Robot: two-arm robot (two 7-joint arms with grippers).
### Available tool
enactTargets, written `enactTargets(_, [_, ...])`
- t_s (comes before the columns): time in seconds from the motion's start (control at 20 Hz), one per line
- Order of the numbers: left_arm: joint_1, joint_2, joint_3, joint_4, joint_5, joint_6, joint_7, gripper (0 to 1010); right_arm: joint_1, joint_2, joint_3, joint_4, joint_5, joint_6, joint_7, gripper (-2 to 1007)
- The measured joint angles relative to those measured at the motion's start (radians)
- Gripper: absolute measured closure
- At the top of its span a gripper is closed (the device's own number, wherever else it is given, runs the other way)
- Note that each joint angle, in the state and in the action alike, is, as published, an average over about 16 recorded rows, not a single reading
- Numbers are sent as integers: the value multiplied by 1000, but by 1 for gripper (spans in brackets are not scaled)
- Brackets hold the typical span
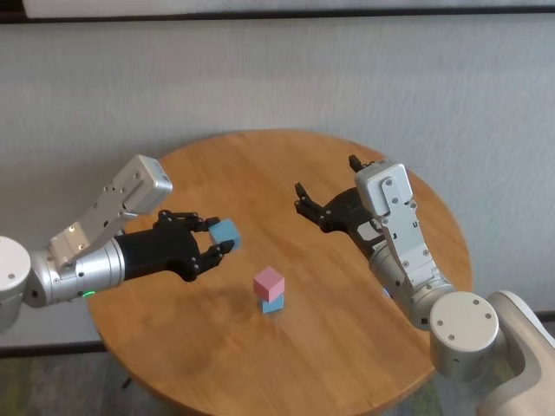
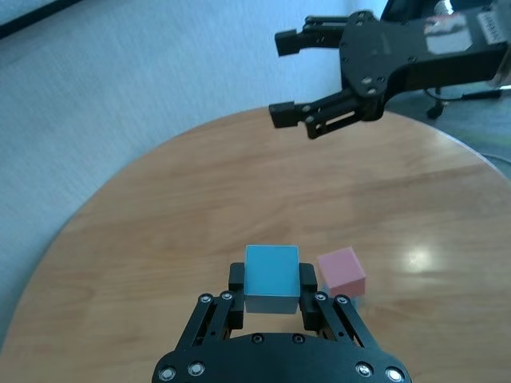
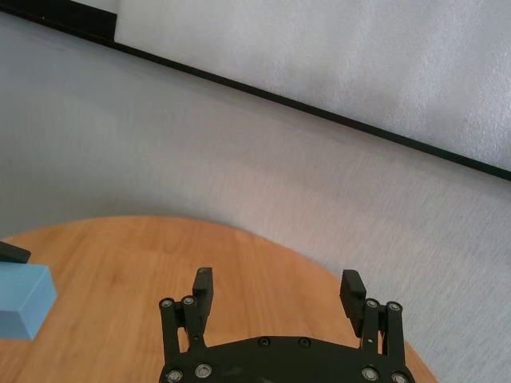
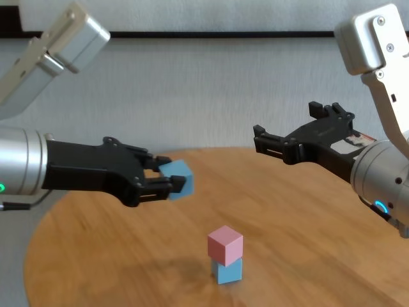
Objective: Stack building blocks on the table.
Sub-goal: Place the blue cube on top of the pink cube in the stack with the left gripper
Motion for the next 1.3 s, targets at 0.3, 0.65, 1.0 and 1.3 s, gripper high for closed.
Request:
enactTargets(0.3, [-10, -3, 28, -19, -11, 9, -8, 609, 0, 0, 0, 0, 0, 0, 0, 0])
enactTargets(0.65, [-65, -19, 82, 5, -6, 62, -31, 609, 0, 0, 0, 0, 0, 0, 0, 0])
enactTargets(1.0, [-115, -37, 123, 39, -5, 89, -45, 610, 0, 0, 0, 0, 0, 0, 0, 0])
enactTargets(1.3, [-138, -52, 146, 70, -18, 85, -54, 610, 0, 0, 0, 0, 0, 0, 0, 0])
